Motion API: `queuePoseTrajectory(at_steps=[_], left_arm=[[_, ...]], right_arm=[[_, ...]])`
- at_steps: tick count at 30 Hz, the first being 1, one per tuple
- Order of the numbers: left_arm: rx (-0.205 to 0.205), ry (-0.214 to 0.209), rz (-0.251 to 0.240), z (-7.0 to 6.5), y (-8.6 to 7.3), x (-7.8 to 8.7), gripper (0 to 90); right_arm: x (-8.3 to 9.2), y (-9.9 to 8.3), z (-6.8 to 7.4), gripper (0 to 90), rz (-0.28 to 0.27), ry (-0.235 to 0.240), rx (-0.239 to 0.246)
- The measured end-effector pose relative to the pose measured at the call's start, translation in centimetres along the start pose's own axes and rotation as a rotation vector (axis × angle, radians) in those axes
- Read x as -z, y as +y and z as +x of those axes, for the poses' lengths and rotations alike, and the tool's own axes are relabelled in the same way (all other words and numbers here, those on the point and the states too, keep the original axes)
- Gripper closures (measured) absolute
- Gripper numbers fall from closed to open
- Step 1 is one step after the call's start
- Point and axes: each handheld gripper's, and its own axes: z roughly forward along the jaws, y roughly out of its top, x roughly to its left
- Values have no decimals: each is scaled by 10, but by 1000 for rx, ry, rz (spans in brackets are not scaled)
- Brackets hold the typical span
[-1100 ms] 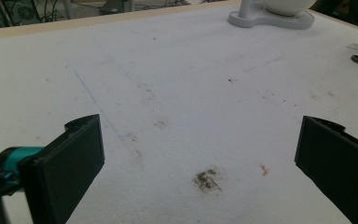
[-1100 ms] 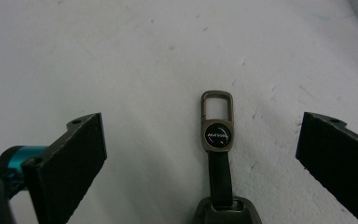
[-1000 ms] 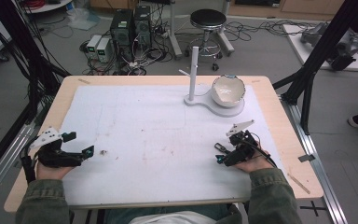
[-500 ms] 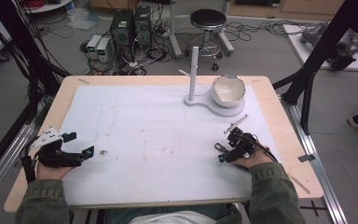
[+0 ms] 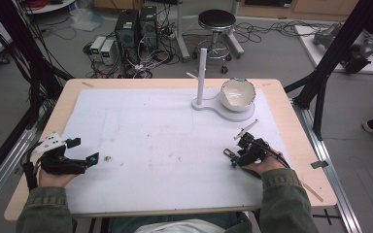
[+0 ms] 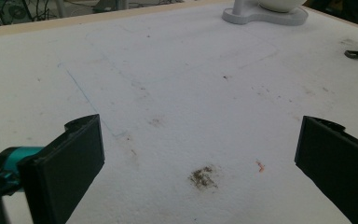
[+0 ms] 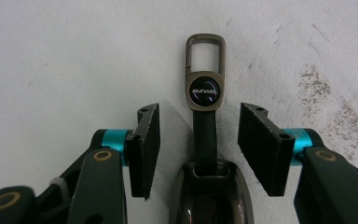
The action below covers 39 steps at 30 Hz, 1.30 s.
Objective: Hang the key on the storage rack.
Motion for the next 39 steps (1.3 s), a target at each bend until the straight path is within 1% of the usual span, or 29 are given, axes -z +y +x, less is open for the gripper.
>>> queuePoseTrajectory(at_steps=[3,4,6,7,10,11,12,13,14,21,22,23,24,26,27,28,31,34,35,37,38,39], left_arm=[[-1,-1,2,0,0,0,18],[-1,-1,3,0,0,0,18],[-2,-1,4,0,0,0,18],[-2,-1,3,0,0,0,18],[-1,0,2,0,0,-1,18],[-4,0,4,-1,0,-1,18],[-4,0,4,-1,0,-1,18],[-2,-4,-1,-2,0,-1,18],[-2,-4,-1,-2,0,-1,18],[7,-8,-16,-1,1,0,18],[8,-7,-16,-1,0,0,18],[8,-7,-16,-1,0,0,18],[2,-10,-12,-1,1,0,18],[9,-15,-21,-1,1,0,18],[9,-15,-21,-1,1,0,18],[10,-15,-22,-1,1,0,18],[9,-13,-18,-1,1,0,18],[11,-12,-16,-1,1,-1,18],[17,-22,-22,-1,1,-1,18],[21,-27,-30,-1,1,0,18],[30,-28,-39,-1,1,0,18],[27,-25,-37,-1,1,0,18]], right_arm=[[0,0,0,504,6,-3,-1],[-1,-1,0,525,15,-4,-2],[-1,-1,0,555,18,-9,-1],[-1,-1,0,585,18,-6,0],[-1,-1,0,601,22,-8,4],[-1,0,1,665,22,-9,9],[-1,0,1,665,22,-9,9],[0,0,2,780,26,-3,14],[0,0,3,801,23,-11,23],[0,-1,3,822,15,-10,31],[1,-1,3,825,9,-8,26],[1,-1,2,826,4,-8,30],[2,-1,2,827,-1,-2,26],[4,-2,0,827,-22,4,15],[4,-2,0,827,-22,4,15],[8,-3,-3,827,-45,23,2],[13,-6,-7,826,-75,55,-3],[19,-9,-11,826,-116,72,-22],[21,-10,-14,826,-133,78,-26],[26,-11,-17,825,-167,99,-46],[27,-12,-20,825,-178,109,-53],[29,-12,-22,824,-187,122,-57]])
